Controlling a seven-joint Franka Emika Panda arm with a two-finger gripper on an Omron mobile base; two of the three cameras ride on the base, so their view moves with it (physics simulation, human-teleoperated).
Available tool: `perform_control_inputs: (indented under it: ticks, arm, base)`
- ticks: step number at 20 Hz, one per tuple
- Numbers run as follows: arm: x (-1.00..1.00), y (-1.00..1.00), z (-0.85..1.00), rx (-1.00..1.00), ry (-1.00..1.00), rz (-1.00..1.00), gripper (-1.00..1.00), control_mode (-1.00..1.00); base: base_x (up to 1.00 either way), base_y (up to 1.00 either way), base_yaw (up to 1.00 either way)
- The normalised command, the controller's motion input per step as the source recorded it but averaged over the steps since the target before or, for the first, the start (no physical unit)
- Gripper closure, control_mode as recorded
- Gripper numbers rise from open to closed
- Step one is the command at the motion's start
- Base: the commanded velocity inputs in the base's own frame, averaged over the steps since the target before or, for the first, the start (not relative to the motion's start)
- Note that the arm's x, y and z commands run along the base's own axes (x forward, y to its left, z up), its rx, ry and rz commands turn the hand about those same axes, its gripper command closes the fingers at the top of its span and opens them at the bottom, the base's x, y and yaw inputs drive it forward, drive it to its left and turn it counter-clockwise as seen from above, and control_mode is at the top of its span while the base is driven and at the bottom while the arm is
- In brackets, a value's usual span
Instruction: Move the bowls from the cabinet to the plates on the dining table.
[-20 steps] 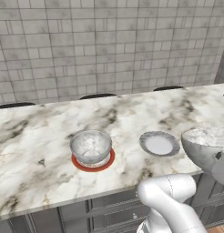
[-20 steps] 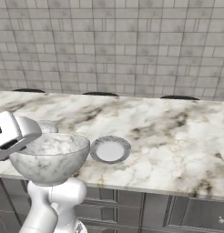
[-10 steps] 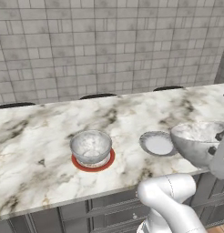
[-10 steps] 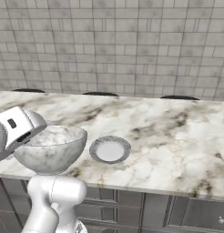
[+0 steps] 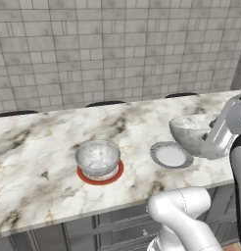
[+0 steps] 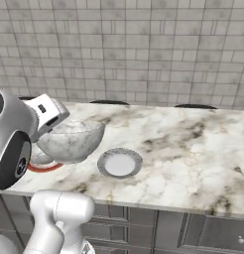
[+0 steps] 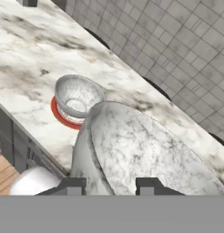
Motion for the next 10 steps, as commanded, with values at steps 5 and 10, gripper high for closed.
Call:
perform_control_inputs:
  ticks: [5, 10]
  arm:
    - [0.95, 0.00, -0.13, 0.00, -0.08, -0.02, 1.00, -1.00]
    - [0.83, -0.08, -0.51, 0.00, -0.03, -0.03, 1.00, -1.00]
  base:
    - [0.00, 0.00, 0.00]
    - [0.00, 0.00, 0.00]
